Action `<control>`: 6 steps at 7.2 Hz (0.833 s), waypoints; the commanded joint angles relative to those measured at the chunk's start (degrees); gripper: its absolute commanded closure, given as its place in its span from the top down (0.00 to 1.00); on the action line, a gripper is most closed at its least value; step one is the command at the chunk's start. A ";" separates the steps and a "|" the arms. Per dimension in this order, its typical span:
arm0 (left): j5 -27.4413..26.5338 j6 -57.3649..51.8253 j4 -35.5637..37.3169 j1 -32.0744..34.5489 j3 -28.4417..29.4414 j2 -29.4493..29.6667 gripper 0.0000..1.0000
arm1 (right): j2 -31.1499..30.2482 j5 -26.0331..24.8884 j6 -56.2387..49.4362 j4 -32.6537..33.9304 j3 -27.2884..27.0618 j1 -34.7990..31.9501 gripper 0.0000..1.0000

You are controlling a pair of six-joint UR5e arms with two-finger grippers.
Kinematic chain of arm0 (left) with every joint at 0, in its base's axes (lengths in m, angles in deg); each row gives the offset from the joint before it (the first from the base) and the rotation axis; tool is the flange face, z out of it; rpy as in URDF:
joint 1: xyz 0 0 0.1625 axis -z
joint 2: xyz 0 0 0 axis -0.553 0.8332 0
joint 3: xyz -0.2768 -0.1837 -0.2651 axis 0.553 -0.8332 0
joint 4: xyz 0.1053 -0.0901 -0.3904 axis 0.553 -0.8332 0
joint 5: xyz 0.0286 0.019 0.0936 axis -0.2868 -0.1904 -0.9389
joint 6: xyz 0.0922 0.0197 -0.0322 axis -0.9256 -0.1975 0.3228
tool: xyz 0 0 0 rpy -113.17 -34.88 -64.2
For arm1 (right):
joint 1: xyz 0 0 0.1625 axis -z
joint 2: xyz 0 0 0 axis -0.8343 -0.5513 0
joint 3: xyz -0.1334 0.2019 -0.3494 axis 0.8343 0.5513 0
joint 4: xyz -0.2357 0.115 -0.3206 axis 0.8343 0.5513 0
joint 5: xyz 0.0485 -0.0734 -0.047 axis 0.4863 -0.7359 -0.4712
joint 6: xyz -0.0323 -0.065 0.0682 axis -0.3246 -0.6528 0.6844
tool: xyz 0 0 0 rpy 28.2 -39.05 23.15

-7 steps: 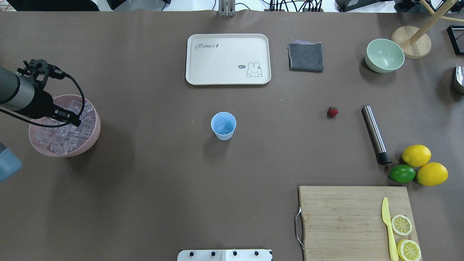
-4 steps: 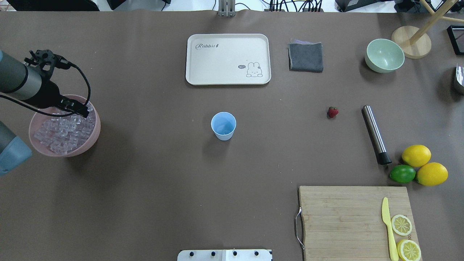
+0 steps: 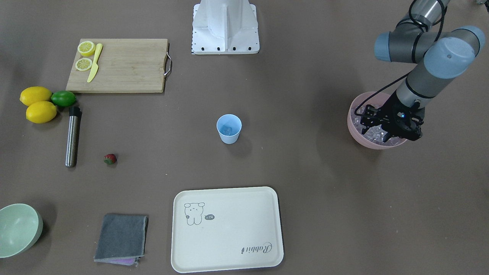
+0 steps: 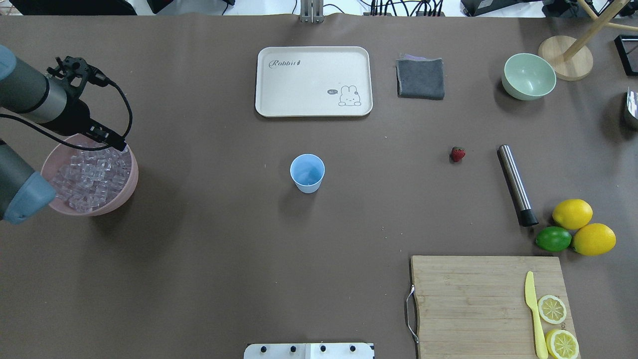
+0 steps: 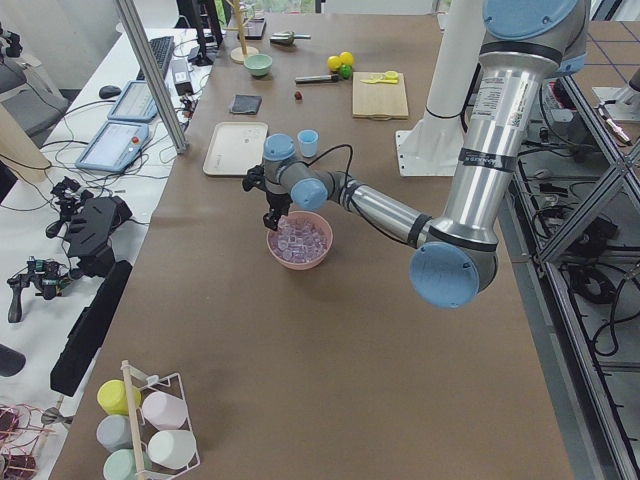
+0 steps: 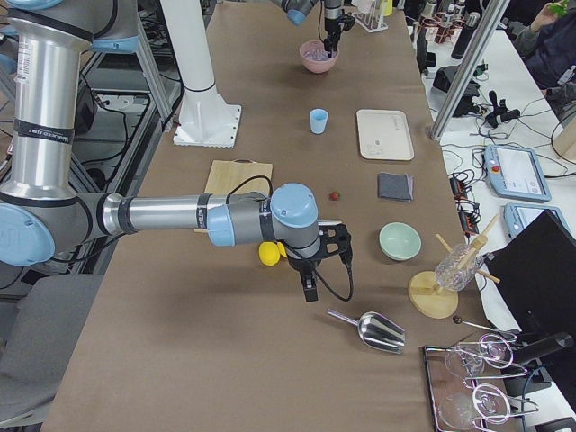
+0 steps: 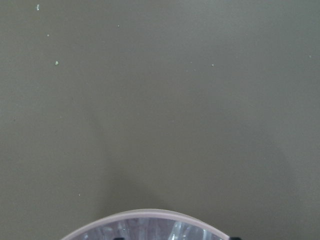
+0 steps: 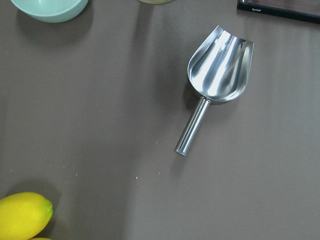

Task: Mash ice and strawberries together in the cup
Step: 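Lift the held ice cube out of the bowl with the left gripper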

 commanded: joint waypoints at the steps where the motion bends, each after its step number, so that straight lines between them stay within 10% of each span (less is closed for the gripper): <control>1: 0.16 -3.13 0.03 -0.30 -0.11 0.15 0.70 | 0.00 0.00 0.01 0.00 0.00 0.00 1.00; 6: -0.10 -3.22 -0.06 -1.35 -0.02 0.24 0.59 | -0.44 0.00 -0.08 0.00 0.00 0.00 1.00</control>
